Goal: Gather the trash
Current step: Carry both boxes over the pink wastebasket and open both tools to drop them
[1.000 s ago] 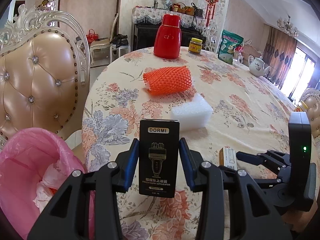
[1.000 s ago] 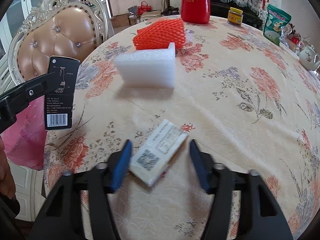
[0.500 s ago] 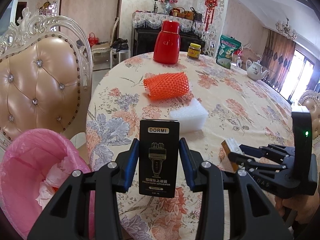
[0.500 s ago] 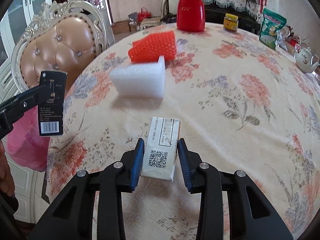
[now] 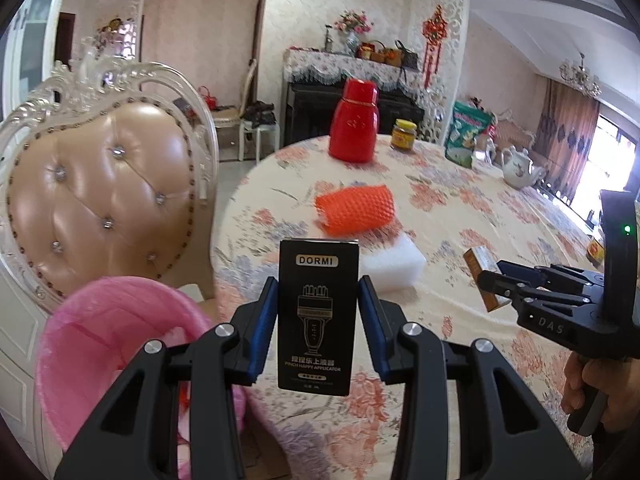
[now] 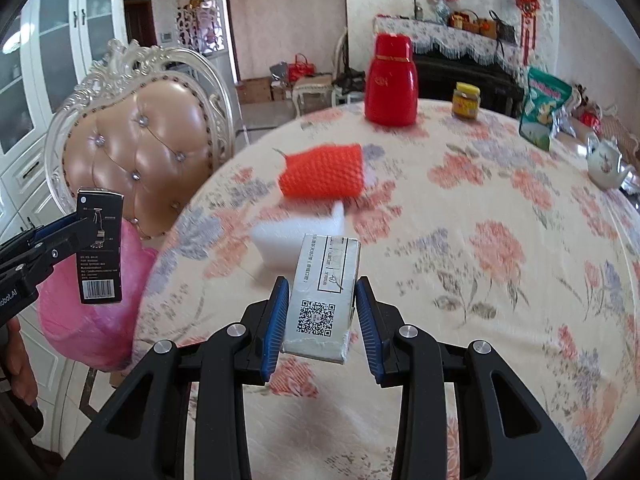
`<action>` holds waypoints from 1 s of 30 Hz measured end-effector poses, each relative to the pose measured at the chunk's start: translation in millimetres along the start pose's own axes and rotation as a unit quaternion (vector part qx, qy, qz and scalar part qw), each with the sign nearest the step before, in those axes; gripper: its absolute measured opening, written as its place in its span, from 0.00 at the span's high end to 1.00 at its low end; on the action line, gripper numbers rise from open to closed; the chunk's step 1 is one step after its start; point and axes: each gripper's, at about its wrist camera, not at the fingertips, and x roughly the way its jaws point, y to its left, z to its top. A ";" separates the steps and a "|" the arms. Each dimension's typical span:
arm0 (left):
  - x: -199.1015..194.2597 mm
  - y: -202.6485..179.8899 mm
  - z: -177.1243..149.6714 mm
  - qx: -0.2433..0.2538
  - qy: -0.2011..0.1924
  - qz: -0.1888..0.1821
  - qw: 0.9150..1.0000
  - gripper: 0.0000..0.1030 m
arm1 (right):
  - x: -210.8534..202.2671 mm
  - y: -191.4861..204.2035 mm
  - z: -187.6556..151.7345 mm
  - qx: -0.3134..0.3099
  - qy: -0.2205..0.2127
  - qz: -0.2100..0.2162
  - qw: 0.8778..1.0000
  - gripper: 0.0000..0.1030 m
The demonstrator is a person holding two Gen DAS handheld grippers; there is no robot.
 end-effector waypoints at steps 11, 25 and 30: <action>-40.3 49.4 6.3 -0.028 -0.028 0.046 0.998 0.62 | -11.4 31.9 22.3 -0.026 -0.024 0.022 0.999 0.67; -79.7 106.7 -2.2 -0.059 -0.041 0.099 0.993 0.62 | -10.3 96.1 42.3 -0.067 -0.035 0.070 0.995 0.67; -89.3 125.2 -8.4 -0.070 -0.041 0.113 0.990 0.62 | -5.4 126.9 46.4 -0.084 -0.033 0.092 0.992 0.67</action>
